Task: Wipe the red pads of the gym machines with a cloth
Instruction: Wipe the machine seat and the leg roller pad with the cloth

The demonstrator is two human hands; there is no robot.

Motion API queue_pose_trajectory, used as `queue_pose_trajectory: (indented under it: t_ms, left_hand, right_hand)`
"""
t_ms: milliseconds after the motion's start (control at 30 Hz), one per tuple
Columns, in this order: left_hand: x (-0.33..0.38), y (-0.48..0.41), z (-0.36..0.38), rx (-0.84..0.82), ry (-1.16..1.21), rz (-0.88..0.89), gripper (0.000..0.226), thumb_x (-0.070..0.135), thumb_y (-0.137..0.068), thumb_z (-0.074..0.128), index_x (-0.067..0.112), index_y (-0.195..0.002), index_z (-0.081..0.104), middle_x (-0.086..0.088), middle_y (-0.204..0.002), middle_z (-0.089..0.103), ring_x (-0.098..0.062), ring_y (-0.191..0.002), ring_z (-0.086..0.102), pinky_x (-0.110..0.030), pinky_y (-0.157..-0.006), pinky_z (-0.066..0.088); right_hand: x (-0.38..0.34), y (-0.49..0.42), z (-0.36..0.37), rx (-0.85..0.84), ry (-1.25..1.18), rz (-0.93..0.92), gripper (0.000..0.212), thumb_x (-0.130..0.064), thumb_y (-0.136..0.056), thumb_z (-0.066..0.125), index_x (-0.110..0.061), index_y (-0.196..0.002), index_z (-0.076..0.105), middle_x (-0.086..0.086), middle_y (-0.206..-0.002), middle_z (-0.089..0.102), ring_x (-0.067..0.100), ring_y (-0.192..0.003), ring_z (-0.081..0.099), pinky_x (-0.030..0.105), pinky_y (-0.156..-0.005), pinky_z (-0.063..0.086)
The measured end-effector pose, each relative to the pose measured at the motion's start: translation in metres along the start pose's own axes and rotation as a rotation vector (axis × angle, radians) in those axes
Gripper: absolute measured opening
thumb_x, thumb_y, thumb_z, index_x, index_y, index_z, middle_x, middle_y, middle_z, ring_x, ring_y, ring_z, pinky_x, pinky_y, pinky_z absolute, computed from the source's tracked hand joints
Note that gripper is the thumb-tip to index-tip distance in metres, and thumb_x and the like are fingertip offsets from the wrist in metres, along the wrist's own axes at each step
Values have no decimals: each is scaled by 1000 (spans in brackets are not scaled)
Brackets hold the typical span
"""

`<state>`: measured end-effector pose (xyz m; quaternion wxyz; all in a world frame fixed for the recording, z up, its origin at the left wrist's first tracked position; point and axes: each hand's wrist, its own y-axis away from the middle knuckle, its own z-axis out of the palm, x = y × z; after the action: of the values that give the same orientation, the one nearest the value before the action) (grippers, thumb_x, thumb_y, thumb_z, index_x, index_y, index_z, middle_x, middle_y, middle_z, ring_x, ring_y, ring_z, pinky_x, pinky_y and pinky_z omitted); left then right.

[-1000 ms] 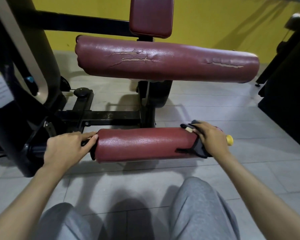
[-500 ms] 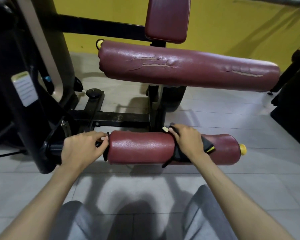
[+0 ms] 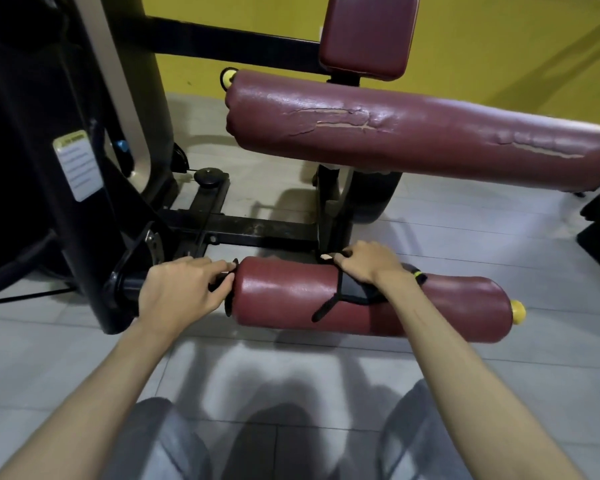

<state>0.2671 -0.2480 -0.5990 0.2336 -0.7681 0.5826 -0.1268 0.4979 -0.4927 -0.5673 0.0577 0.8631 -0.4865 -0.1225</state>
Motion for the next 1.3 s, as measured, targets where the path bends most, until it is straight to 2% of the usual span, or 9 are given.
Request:
queue_pose_trajectory:
  t_ms: [100, 233, 433, 533, 667, 833, 933, 1133, 1300]
  left_hand:
    - [0, -1, 0, 8, 1, -10, 33, 55, -94, 49, 41, -103, 77, 10, -70, 68, -17, -69, 68, -21, -48, 32]
    - [2, -4, 2, -5, 5, -25, 33, 54, -92, 50, 41, -102, 78, 10, -69, 68, -18, -68, 67, -21, -48, 31]
    - [4, -3, 1, -24, 32, -38, 35, 53, -92, 51, 37, -112, 74, 9, -67, 67, -18, -66, 67, -22, -49, 27]
    - [10, -6, -8, -15, 79, -149, 30, 46, -90, 53, 21, -106, 60, 11, -53, 50, -19, -48, 56, -20, -46, 22]
    - [13, -8, -11, -20, 163, -244, 20, 37, -94, 50, 21, -86, 41, 8, -64, 47, -17, -59, 49, -27, -48, 31]
    - [8, -7, -8, -23, 100, -201, 25, 35, -95, 43, 23, -75, 50, 5, -76, 55, -17, -76, 57, -28, -50, 31]
    - [8, -6, -6, -22, 71, -228, 30, 34, -97, 41, 22, -73, 54, 4, -74, 55, -17, -75, 57, -29, -49, 34]
    - [11, -7, -5, 4, 70, -232, 31, 32, -95, 43, 20, -70, 56, 5, -70, 56, -18, -71, 56, -27, -49, 30]
    - [13, -9, -3, -1, 42, -219, 33, 32, -94, 43, 19, -68, 57, 4, -68, 58, -17, -66, 56, -25, -48, 28]
  right_hand:
    - [1, 43, 27, 476, 32, -59, 35, -50, -101, 47, -27, -107, 73, 8, -100, 74, 35, -97, 68, 37, -70, 47]
    - [11, 78, 74, 747, -103, -154, 35, -41, -102, 56, -28, -133, 67, -2, -142, 62, 26, -137, 53, 37, -108, 48]
    - [38, 59, 54, 646, 26, -87, 49, -61, -97, 48, -36, -138, 60, -6, -143, 61, 26, -142, 48, 58, -117, 25]
    - [10, 55, 63, 707, -98, -38, 41, -45, -97, 55, -24, -129, 69, 1, -139, 65, 30, -136, 54, 49, -109, 45]
    - [-74, 50, 74, 775, -102, -108, 41, -42, -101, 49, -17, -122, 74, 7, -135, 67, 29, -130, 59, 37, -103, 53]
    - [-161, 33, 89, 702, -107, -303, 48, -47, -104, 41, -15, -121, 72, 14, -135, 66, 35, -132, 57, 43, -109, 48]
    - [-129, 31, 83, 694, -23, -407, 34, -40, -95, 64, -21, -120, 72, 8, -135, 67, 31, -130, 59, 40, -108, 50]
    - [-4, 55, 42, 760, 61, -79, 23, -35, -88, 76, -20, -107, 75, 2, -96, 73, 31, -88, 66, 39, -75, 55]
    - [-4, 54, 54, 795, -97, 99, 28, -36, -100, 63, -11, -107, 74, 7, -102, 71, 33, -97, 65, 47, -82, 57]
